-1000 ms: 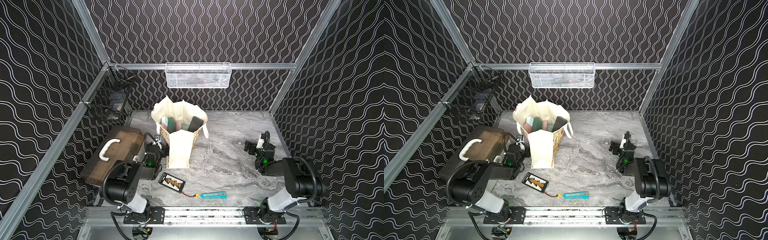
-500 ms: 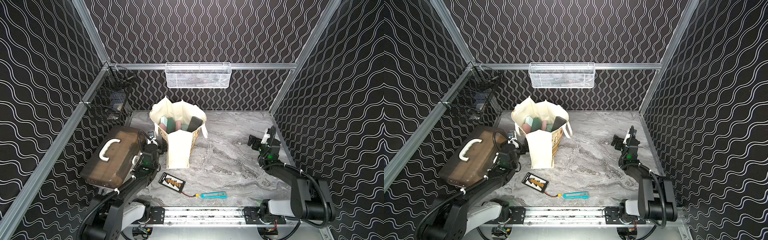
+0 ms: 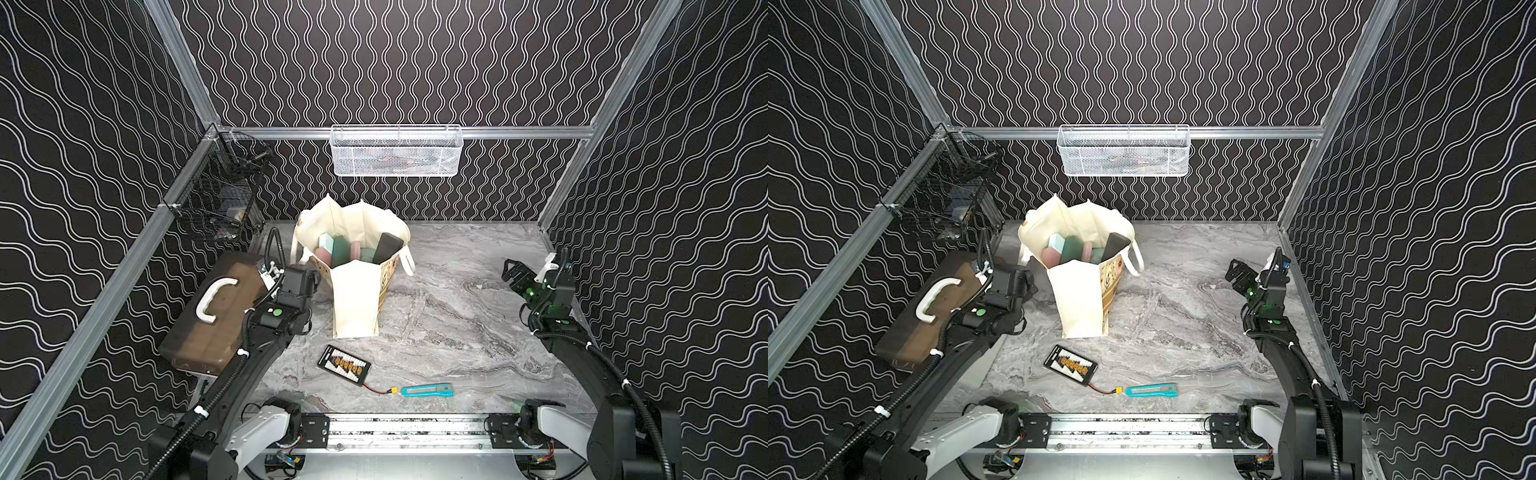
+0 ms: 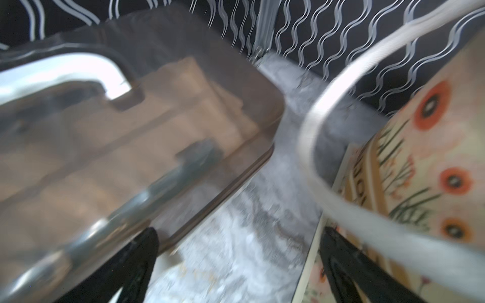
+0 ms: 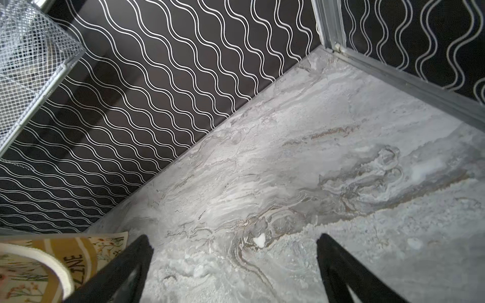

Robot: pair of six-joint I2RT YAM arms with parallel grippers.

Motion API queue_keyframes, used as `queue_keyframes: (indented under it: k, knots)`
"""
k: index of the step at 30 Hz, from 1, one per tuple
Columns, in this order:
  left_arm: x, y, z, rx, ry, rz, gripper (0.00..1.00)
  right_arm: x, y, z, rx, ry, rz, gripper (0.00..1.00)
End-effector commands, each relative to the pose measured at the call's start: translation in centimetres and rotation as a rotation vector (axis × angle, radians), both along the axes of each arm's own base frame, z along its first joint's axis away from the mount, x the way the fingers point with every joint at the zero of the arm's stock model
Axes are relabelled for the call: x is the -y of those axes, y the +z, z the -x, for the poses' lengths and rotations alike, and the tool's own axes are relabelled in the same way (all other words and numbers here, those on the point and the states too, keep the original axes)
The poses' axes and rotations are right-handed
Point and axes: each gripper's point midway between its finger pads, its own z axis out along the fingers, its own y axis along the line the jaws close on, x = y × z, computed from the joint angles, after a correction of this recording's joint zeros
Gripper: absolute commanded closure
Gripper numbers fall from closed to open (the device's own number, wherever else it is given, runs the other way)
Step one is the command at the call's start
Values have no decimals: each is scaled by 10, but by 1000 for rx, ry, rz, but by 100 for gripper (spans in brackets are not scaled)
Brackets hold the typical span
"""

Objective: Take out the pencil case from the canvas bag
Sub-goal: Pick up the canvas bag from the center of the board.

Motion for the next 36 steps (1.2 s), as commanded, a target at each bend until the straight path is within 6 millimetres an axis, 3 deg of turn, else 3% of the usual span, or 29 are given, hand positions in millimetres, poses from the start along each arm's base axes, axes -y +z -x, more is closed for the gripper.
queue_keyframes:
  k: [1,6,14,19,23,27,29,36]
  knots:
    - [-2,-4,28,-84,16,37,1,9,-12,11,-145,-101,-93,1]
    - [14,21,19,-72,-133,39,1,-20,0,4,-230,75,-122,0]
    - [55,80,0,-25,-425,78,1,-63,43,5,-255,191,-165,4]
    - [64,121,-7,-28,-507,52,1,-132,67,4,-339,328,-111,8]
    - [67,144,-15,-51,-537,24,1,-191,74,2,-385,446,-97,9]
    - [73,157,-23,-68,-574,23,1,-230,75,-9,-416,508,-102,11]
    - [77,161,-25,-71,-596,27,1,-260,74,-7,-441,573,-90,11]
    - [83,155,-28,-104,-633,42,1,-312,71,-18,-457,652,-61,13]
